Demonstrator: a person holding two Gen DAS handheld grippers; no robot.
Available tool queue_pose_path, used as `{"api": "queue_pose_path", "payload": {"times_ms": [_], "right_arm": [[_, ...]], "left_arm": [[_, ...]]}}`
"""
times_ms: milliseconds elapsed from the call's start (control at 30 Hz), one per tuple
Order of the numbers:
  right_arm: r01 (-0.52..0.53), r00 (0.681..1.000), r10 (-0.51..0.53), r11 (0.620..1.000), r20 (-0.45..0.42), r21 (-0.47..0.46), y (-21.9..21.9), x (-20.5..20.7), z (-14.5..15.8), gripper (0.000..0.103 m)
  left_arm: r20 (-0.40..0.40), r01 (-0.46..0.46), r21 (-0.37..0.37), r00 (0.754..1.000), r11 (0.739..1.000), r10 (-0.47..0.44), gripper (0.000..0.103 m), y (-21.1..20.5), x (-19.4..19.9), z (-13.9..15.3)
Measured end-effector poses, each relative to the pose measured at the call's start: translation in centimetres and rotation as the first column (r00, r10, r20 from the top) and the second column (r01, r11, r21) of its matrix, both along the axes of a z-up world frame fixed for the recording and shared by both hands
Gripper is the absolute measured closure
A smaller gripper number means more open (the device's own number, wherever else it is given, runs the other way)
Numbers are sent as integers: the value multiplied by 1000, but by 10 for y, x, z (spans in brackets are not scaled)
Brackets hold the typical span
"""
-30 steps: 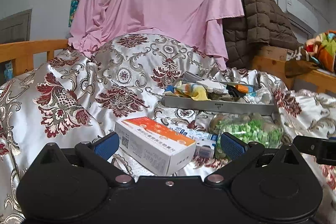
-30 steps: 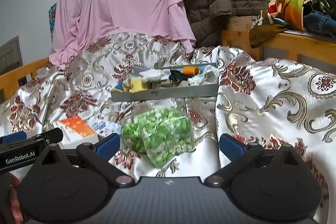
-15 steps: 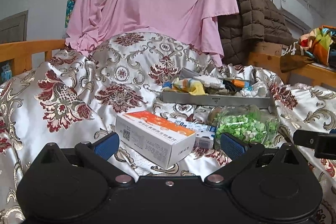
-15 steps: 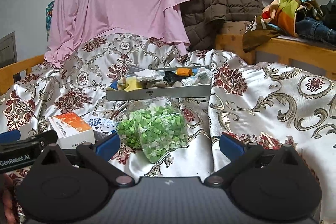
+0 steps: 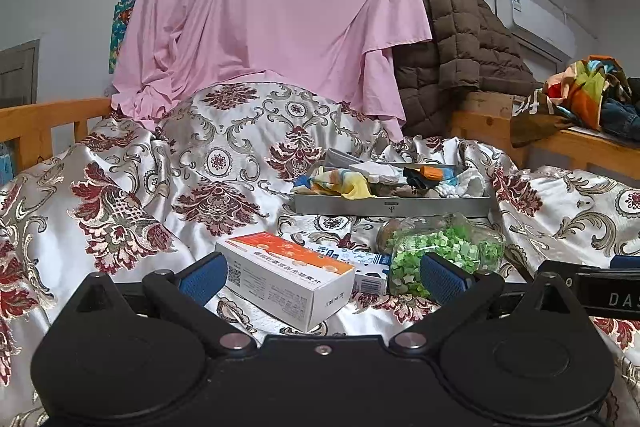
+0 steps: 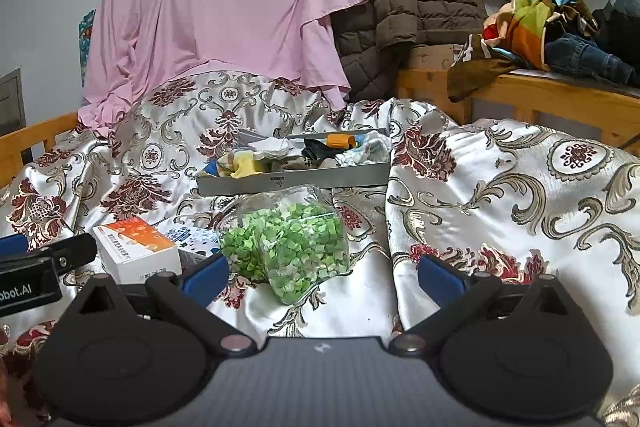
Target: Organize soft objects
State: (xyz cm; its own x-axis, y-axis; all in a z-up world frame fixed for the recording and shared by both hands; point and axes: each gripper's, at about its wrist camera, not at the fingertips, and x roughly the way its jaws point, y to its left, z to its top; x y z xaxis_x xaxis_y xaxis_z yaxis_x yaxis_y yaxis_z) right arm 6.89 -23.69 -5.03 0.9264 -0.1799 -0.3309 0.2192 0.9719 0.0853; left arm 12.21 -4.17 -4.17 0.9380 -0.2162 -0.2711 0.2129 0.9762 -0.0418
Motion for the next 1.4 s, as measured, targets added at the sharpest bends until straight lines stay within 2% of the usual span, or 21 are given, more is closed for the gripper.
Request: {"api": "queue_pose_path", "payload": {"times_ms": [333,1400], "right_arm": [[9,1000,-9,1000,5,1,2,-6,1,0],[7,1000,-7,1000,-16,-19,5,-3,-3,0]], "left_arm": [[16,3,-3,1000,1000,-2,1,2,-8,9],[0,9,1,1000,1000,-9,1,5,-6,2]]}}
